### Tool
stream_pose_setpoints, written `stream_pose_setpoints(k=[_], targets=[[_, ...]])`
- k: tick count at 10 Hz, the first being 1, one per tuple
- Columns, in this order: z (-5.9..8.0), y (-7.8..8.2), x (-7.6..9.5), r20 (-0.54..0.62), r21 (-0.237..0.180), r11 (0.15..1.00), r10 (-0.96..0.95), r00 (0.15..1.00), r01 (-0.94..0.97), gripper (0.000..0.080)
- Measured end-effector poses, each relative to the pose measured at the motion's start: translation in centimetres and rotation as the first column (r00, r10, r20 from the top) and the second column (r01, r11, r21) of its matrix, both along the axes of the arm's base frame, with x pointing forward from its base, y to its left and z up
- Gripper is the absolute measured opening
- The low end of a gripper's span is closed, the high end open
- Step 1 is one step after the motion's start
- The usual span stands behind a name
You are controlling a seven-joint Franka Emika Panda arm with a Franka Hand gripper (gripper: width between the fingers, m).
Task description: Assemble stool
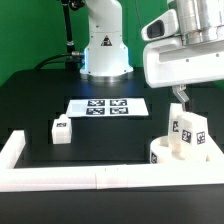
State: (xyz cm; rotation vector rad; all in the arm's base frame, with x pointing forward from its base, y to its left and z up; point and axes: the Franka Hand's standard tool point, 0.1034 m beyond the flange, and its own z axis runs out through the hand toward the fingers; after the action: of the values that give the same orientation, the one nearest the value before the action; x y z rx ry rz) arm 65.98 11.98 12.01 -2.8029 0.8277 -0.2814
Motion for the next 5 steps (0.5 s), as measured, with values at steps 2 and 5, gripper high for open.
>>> stream_pose_setpoints(k=[2,5], targets=[[-0.2,-0.8,0.3,-0.028,-0.162,0.889,0.431,0.902,-0.429,0.0649],[-1.2,-1.4,0.8,-0.121,-0.242,0.698,0.668,0.735,-0.674,0.0649]])
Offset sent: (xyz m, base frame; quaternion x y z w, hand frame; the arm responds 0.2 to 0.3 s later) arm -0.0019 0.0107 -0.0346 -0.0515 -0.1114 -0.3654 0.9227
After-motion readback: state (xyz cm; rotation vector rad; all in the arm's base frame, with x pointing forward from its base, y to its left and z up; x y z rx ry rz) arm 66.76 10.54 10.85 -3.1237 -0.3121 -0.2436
